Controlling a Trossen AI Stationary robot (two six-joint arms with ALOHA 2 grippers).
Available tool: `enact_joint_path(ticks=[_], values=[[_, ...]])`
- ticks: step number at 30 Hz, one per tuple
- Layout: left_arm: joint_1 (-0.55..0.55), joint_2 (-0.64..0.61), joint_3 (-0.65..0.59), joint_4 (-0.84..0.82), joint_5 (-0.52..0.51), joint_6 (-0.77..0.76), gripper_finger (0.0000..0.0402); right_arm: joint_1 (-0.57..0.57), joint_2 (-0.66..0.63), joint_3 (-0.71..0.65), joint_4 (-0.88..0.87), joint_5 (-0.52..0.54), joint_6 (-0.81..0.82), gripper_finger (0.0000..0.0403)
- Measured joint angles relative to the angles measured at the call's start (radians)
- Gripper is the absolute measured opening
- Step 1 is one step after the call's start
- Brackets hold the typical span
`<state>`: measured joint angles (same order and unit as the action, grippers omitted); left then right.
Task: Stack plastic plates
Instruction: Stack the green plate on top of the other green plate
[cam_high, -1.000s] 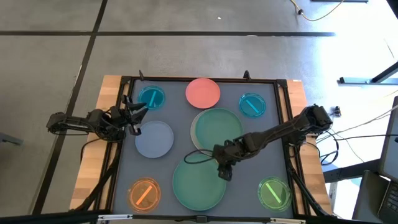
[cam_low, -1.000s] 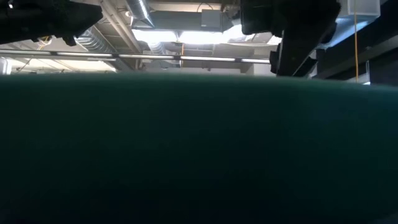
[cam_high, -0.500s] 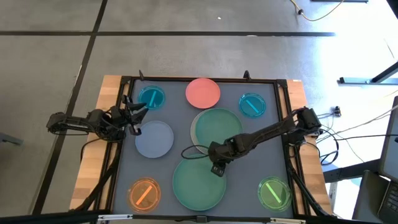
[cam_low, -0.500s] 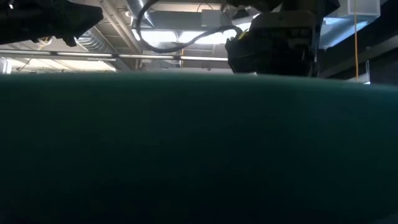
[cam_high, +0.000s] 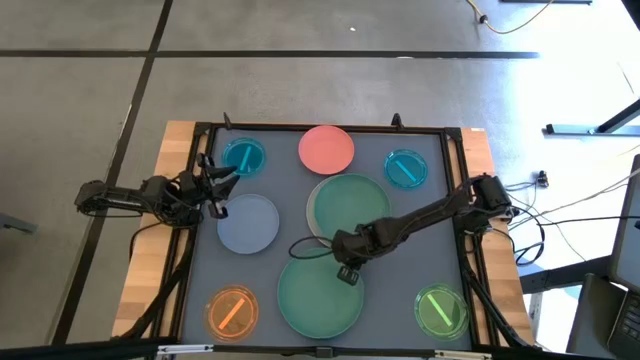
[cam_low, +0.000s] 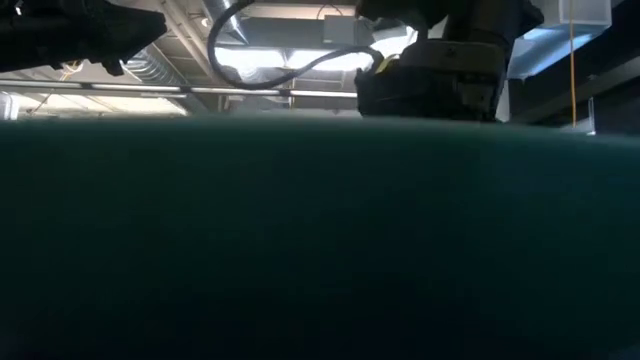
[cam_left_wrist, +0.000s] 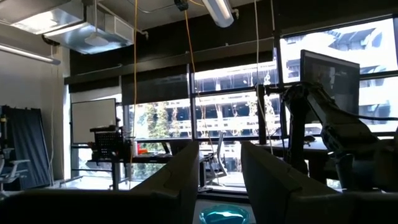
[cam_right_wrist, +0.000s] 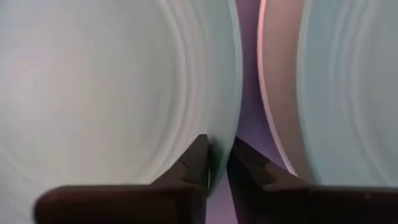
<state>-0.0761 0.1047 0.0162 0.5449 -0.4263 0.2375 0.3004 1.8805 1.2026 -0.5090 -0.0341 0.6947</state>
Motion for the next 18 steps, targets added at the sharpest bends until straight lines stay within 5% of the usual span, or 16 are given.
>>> enact_joint_path(ticks=[4, 18], values=[[0.0, 0.0, 0.0, 0.0, 0.0, 0.0, 0.0112, 0.0, -0.001, 0.0, 0.003, -0.003, -0.033, 0.0007], [0.0, 0.0, 0.0, 0.0, 0.001, -0.002, 0.0112, 0.0, -0.064, 0.0, -0.061, 0.042, -0.077, 0.0002]])
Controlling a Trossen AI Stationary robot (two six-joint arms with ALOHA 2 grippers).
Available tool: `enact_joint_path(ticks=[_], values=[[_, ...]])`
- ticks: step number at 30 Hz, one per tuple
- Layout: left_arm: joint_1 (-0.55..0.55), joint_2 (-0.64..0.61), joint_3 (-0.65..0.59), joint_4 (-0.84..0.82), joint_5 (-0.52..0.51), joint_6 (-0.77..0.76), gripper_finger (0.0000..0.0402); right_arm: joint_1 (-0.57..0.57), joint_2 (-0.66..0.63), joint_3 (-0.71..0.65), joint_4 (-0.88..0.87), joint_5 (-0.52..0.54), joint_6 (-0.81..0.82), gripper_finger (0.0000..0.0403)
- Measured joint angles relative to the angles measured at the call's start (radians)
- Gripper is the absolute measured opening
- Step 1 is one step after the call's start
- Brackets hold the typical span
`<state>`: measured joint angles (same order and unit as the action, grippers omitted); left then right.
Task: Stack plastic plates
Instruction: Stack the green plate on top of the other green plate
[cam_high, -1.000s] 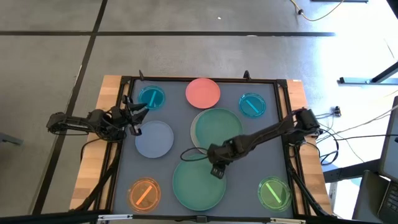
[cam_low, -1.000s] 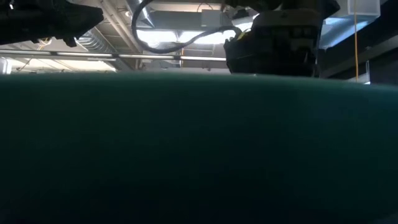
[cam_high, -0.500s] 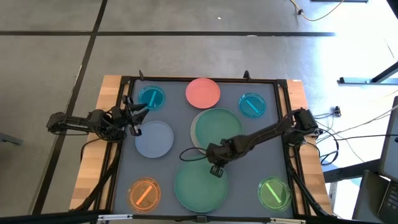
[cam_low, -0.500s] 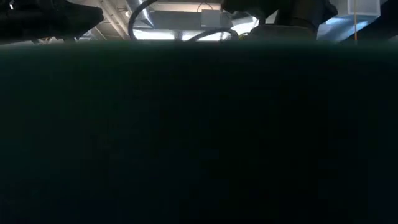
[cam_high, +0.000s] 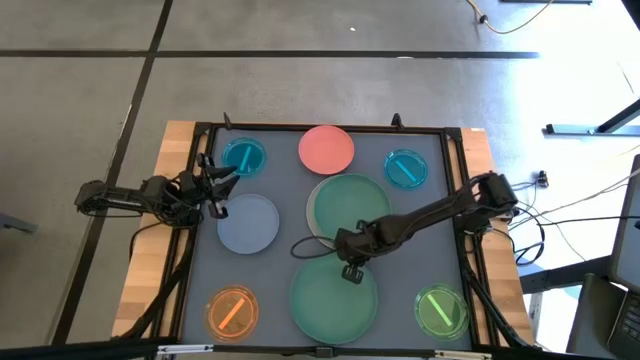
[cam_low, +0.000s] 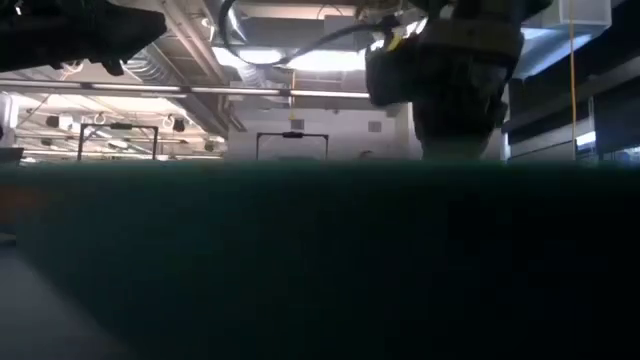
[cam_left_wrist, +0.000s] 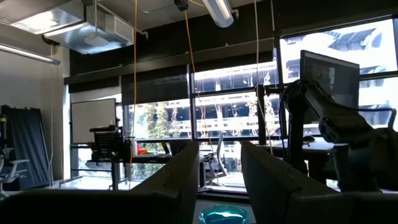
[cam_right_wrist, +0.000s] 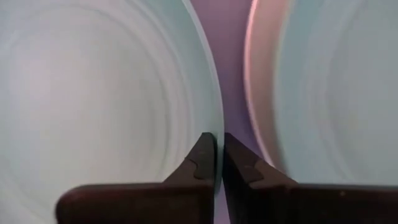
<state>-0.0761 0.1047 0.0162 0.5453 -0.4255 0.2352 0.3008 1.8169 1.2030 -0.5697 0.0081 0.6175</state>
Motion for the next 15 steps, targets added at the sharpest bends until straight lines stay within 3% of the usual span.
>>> enact_joint_path(ticks=[7, 15], values=[[0.0, 0.0, 0.0, 0.0, 0.0, 0.0, 0.0112, -0.008, -0.106, 0.0, -0.02, 0.022, -0.054, 0.0002], [0.0, 0.0, 0.0, 0.0, 0.0, 0.0, 0.0112, -0.068, -0.265, 0.0, -0.165, 0.134, -0.082, 0.0001]])
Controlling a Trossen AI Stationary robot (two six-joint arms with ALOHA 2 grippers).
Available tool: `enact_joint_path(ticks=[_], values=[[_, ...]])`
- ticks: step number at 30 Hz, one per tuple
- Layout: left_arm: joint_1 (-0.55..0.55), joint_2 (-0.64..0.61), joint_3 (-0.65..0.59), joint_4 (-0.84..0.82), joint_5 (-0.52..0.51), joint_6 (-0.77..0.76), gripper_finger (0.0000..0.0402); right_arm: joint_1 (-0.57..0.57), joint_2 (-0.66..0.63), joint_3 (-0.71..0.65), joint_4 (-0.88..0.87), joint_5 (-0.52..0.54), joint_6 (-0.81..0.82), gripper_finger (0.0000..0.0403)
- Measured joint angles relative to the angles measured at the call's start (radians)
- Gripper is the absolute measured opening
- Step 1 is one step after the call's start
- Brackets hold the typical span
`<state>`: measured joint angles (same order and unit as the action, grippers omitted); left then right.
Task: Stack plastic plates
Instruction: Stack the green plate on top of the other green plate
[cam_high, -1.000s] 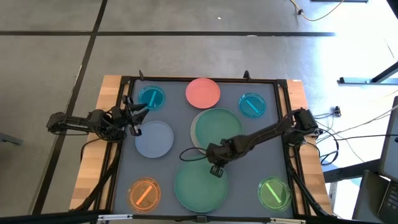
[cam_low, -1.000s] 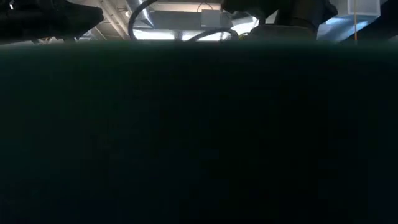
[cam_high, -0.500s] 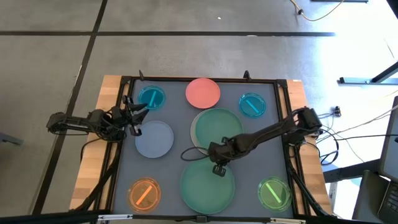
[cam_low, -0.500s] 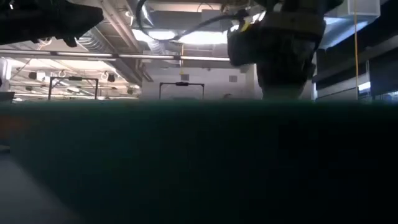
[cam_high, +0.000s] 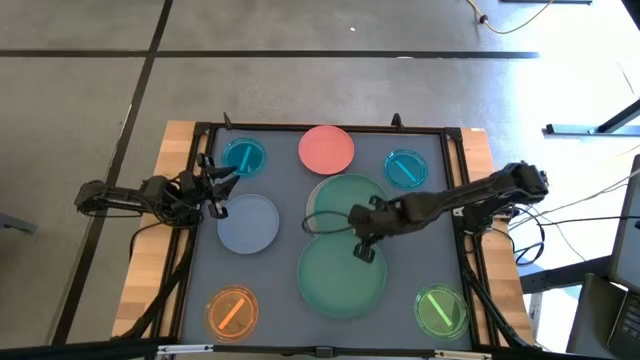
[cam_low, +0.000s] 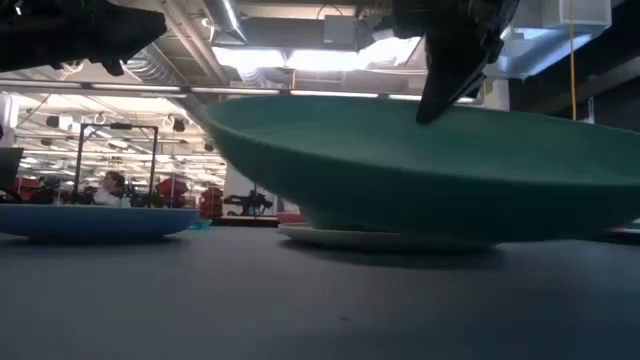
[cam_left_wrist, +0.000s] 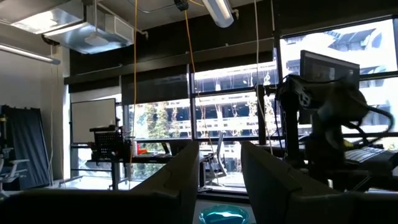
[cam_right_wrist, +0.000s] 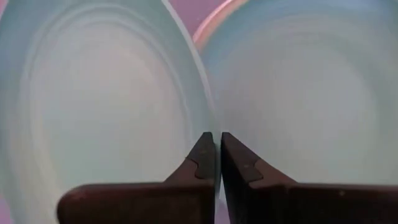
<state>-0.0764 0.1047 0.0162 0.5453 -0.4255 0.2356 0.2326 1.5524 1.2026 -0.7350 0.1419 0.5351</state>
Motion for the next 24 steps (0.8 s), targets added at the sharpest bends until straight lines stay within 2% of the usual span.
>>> enact_joint_path(ticks=[5, 10, 16, 24], values=[[0.0, 0.0, 0.0, -0.001, 0.0, 0.0, 0.0112, -0.08, -0.092, 0.0, -0.068, 0.006, -0.056, 0.0001], [0.0, 0.0, 0.0, -0.002, 0.0, 0.0, 0.0112, -0.209, -0.144, 0.0, -0.093, 0.003, -0.161, 0.0001], [0.0, 0.0, 0.0, -0.003, 0.0, 0.0, 0.0112, -0.382, -0.136, -0.016, -0.071, -0.005, -0.268, 0.0001], [0.0, 0.0, 0.0, -0.008, 0.0, 0.0, 0.0112, -0.54, -0.102, -0.122, 0.071, -0.102, -0.336, 0.0002]])
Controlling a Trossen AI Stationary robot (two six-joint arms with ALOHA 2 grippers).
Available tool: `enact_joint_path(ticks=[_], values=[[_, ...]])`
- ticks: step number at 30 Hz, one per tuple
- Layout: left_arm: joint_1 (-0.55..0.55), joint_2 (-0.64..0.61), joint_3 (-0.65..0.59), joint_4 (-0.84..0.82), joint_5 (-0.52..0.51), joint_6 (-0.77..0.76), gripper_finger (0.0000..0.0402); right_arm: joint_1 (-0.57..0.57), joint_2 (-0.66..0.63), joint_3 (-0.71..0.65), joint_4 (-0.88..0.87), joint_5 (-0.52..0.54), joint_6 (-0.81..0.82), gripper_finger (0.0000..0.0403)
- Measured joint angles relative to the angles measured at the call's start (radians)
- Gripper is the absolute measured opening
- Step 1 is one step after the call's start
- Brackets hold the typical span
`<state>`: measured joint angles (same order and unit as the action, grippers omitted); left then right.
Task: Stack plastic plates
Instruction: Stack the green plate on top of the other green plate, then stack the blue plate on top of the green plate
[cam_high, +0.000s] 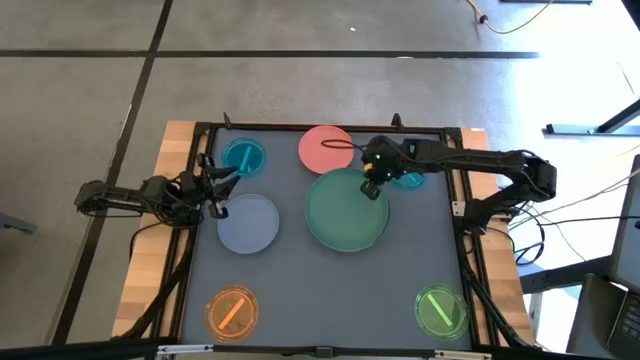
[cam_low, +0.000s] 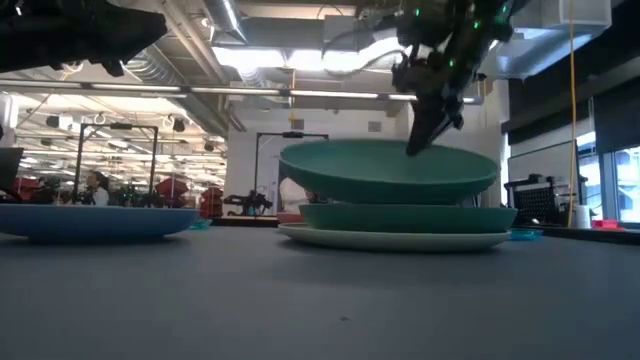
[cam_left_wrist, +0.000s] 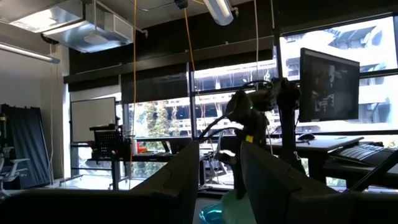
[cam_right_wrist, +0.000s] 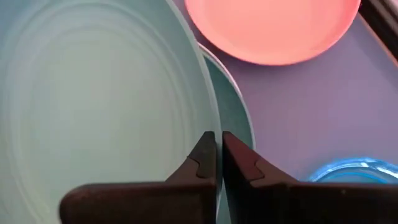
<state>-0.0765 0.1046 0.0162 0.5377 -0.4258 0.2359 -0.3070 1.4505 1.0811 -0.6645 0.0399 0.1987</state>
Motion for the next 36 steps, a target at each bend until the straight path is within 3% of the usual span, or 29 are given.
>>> enact_joint_path(ticks=[13, 24, 30, 36], values=[[0.0, 0.0, 0.0, 0.0, 0.0, 0.003, 0.0112, -0.061, 0.008, -0.084, 0.074, 0.005, -0.014, 0.0009], [0.0, 0.0, 0.0, 0.017, -0.01, 0.004, 0.0112, -0.046, -0.043, -0.044, 0.018, -0.032, -0.042, 0.013], [0.0, 0.0, 0.0, 0.016, -0.01, 0.004, 0.0112, 0.074, -0.083, -0.045, 0.158, -0.008, -0.145, 0.0149], [0.0, 0.056, 0.001, -0.023, -0.007, -0.02, 0.0112, 0.217, -0.078, -0.163, 0.487, -0.011, -0.355, 0.0149]])
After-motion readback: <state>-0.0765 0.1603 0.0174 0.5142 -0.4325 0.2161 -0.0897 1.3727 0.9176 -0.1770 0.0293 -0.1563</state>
